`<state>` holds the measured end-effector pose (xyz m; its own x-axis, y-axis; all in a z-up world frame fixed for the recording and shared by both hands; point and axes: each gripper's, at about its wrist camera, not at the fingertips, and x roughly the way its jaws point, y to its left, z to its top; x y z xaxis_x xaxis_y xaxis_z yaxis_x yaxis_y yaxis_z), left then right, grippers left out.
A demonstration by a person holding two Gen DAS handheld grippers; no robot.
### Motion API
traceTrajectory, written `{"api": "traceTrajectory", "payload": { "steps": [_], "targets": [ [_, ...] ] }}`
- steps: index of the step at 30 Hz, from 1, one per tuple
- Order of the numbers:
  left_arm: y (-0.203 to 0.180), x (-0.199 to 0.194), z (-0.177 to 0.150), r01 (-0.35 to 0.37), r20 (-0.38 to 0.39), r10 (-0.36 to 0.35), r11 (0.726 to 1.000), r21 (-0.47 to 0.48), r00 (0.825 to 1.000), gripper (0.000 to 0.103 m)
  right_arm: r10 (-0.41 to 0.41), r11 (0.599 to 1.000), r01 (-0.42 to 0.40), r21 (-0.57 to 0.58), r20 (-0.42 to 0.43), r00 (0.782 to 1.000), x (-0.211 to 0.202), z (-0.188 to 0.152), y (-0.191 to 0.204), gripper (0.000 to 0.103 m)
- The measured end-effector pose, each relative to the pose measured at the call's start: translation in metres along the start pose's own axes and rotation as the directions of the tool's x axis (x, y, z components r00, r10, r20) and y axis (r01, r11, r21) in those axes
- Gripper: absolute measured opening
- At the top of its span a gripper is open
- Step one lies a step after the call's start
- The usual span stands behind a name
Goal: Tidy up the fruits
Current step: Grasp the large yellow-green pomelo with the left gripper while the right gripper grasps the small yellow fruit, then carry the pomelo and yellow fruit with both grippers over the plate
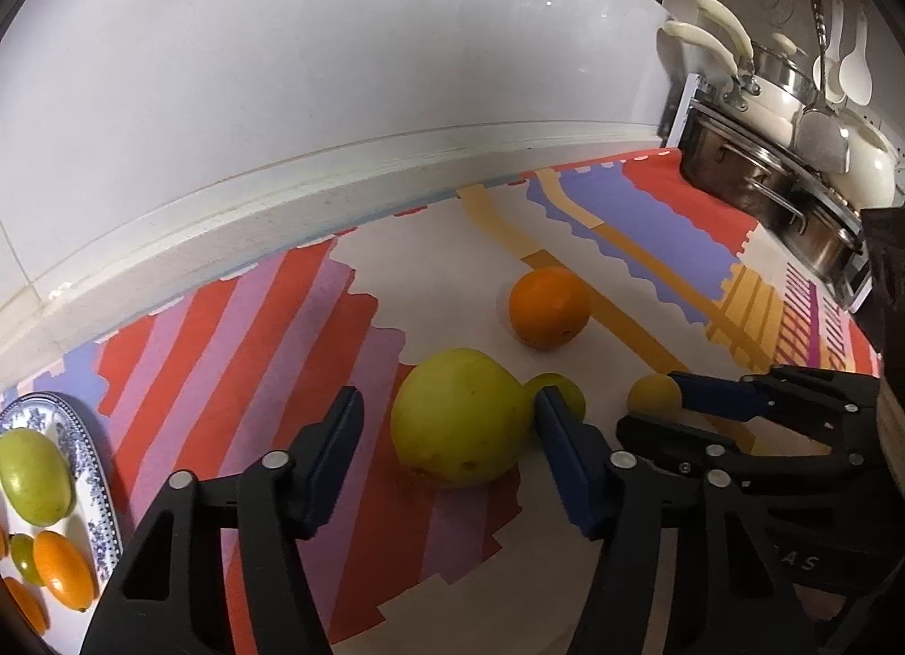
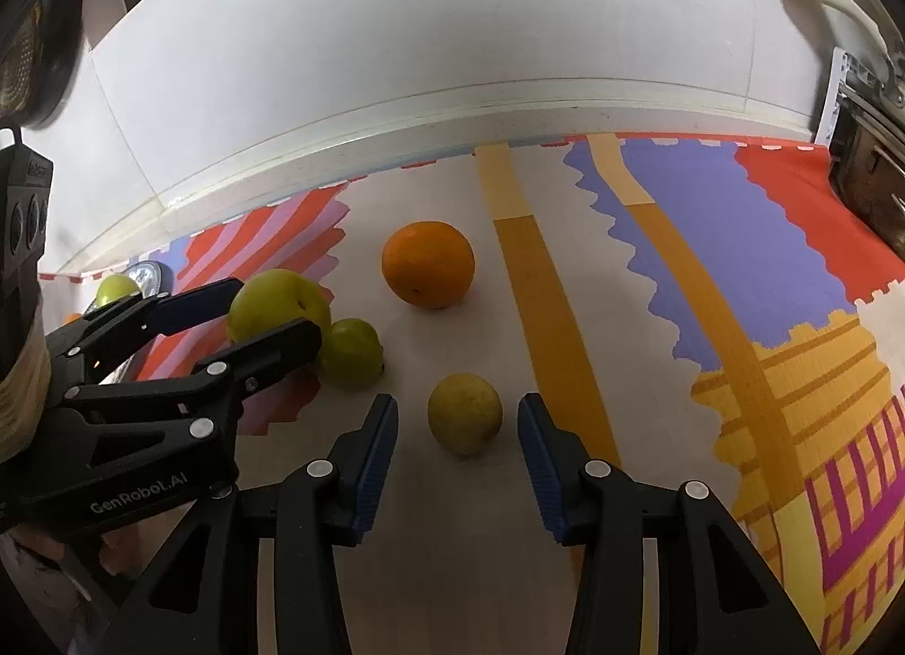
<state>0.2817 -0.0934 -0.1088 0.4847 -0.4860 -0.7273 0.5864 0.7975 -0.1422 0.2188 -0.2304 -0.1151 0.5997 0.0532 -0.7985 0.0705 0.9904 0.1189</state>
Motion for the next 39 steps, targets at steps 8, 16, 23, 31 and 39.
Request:
{"api": "traceTrajectory", "payload": {
  "steps": [8, 16, 23, 31, 39],
  "targets": [
    [-0.001, 0.002, 0.000, 0.032, -0.007, -0.032, 0.999, -0.007, 0.999, 0.051, 0.007, 1.000, -0.007, -0.008, -0.003, 1.000, 0.002, 0.000, 0.001, 0.028],
    [-0.003, -0.003, -0.001, -0.050, -0.017, 0.050, 0.999, -0.010, 0.999, 0.050, 0.014, 1.000, -0.014, 0.001, 0.008, 1.000, -0.003, 0.004, -0.002, 0.028],
    [-0.002, -0.024, -0.003, -0.070, 0.005, 0.071, 0.997, -0.035, 0.997, 0.050, 0.028, 1.000, -0.028, -0.014, 0.031, 0.999, -0.012, 0.008, 0.001, 0.028],
    [-0.004, -0.059, -0.001, -0.090, 0.062, 0.094, 0.994, -0.069, 0.994, 0.050, 0.058, 0.998, -0.055, -0.040, 0.064, 0.996, -0.033, 0.010, 0.010, 0.028],
    [-0.010, -0.104, -0.009, -0.112, 0.120, 0.124, 0.988, -0.104, 0.985, 0.050, 0.099, 0.992, -0.089, -0.087, 0.118, 0.988, -0.067, 0.010, 0.027, 0.028]
  ]
}}
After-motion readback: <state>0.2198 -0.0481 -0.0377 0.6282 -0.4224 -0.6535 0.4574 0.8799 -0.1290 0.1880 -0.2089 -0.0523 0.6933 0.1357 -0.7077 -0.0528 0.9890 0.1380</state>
